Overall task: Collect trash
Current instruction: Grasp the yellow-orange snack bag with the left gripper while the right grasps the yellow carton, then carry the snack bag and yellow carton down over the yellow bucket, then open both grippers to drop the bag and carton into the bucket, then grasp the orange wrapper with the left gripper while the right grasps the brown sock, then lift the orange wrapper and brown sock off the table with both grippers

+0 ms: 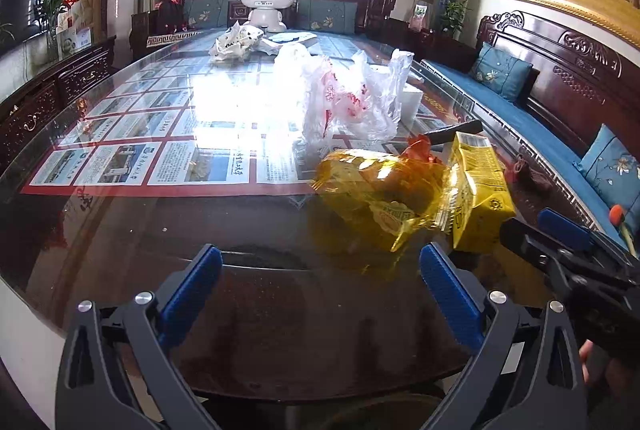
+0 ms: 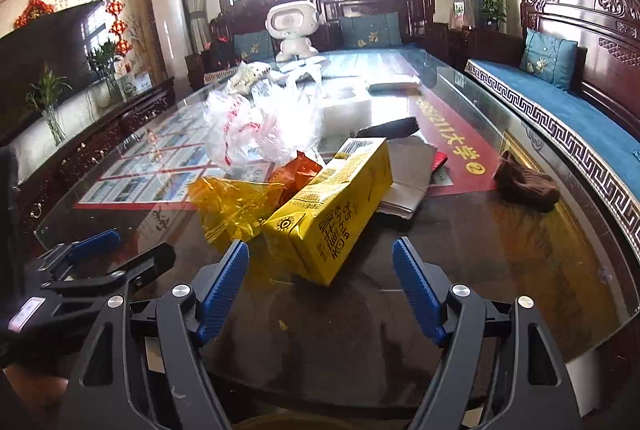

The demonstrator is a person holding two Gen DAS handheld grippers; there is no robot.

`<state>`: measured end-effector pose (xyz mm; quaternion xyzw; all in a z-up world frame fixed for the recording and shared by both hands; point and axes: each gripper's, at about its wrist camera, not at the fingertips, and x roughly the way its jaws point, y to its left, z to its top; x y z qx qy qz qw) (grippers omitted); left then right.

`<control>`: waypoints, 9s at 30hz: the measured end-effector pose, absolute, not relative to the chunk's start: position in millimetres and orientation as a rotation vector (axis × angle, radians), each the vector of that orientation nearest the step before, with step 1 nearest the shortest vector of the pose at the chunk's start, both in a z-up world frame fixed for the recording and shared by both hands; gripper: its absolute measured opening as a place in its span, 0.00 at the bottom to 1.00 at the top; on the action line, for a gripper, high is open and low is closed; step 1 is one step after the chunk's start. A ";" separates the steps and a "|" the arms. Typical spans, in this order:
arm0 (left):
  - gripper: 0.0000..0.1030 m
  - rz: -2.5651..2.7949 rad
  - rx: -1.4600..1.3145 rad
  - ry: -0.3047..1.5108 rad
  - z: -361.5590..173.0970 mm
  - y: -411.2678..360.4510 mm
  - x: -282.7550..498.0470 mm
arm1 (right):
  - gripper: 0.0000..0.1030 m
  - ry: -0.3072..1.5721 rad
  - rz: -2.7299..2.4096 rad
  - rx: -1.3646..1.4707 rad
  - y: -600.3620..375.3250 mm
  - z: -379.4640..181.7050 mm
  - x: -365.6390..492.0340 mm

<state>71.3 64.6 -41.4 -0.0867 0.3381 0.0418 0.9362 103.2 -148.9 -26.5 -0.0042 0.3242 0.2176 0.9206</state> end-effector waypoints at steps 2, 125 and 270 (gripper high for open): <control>0.96 0.080 -0.184 0.700 -43.8 69.2 74.2 | 0.70 0.679 0.444 -0.026 -141.8 -31.1 106.4; 0.79 -0.386 -0.177 1.156 -154.0 -49.2 -127.2 | 0.34 0.966 0.599 -0.031 -241.9 -124.2 -116.6; 0.49 -0.183 -0.109 0.886 -37.3 -5.3 -35.0 | 0.15 0.827 0.762 -0.025 -220.1 -23.3 -11.2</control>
